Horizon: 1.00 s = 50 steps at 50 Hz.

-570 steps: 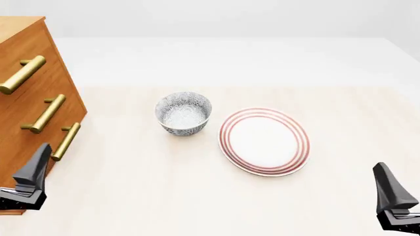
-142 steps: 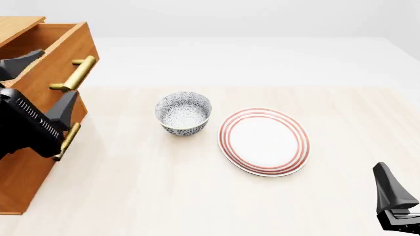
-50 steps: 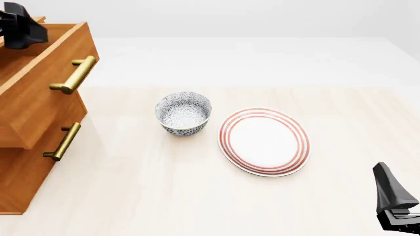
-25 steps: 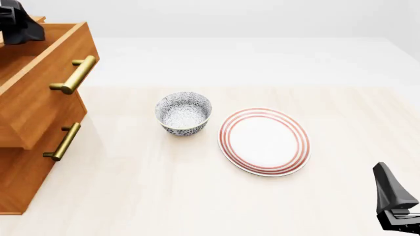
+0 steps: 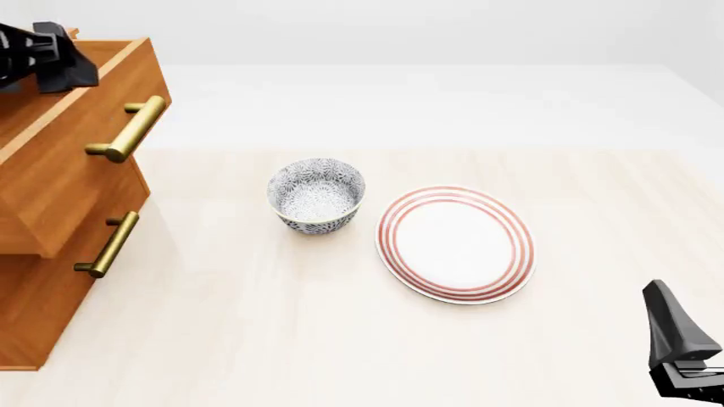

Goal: Open the top drawer of the cabinet.

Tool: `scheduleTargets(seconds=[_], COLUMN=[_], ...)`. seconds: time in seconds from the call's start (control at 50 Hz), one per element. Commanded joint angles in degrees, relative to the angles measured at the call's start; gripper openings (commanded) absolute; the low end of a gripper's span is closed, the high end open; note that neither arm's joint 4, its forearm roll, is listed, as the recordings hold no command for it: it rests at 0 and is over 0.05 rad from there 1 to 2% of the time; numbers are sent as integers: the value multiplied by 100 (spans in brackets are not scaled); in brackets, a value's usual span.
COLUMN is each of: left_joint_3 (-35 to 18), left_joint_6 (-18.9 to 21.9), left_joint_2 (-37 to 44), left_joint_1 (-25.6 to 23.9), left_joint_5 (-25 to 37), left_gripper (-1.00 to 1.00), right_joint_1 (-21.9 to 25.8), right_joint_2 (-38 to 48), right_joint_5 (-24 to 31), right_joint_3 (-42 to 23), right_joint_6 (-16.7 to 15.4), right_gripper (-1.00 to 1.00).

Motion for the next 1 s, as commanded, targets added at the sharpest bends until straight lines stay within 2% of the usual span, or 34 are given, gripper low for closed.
scheduleTargets(seconds=[0.02,0.54,1.0], left_joint_3=[241,504,760], left_joint_6=[-30,111,49], left_joint_2=[40,95,234], left_joint_1=[46,265,193], left_joint_5=[-176,-368,-604], left_gripper=[100,100,100], right_joint_1=[-2,-2,-2], right_joint_2=[-2,-1,-1], right_joint_5=[-5,-4,-4], right_joint_3=[6,6,6], right_joint_6=[4,4,3], right_gripper=[100,100,100])
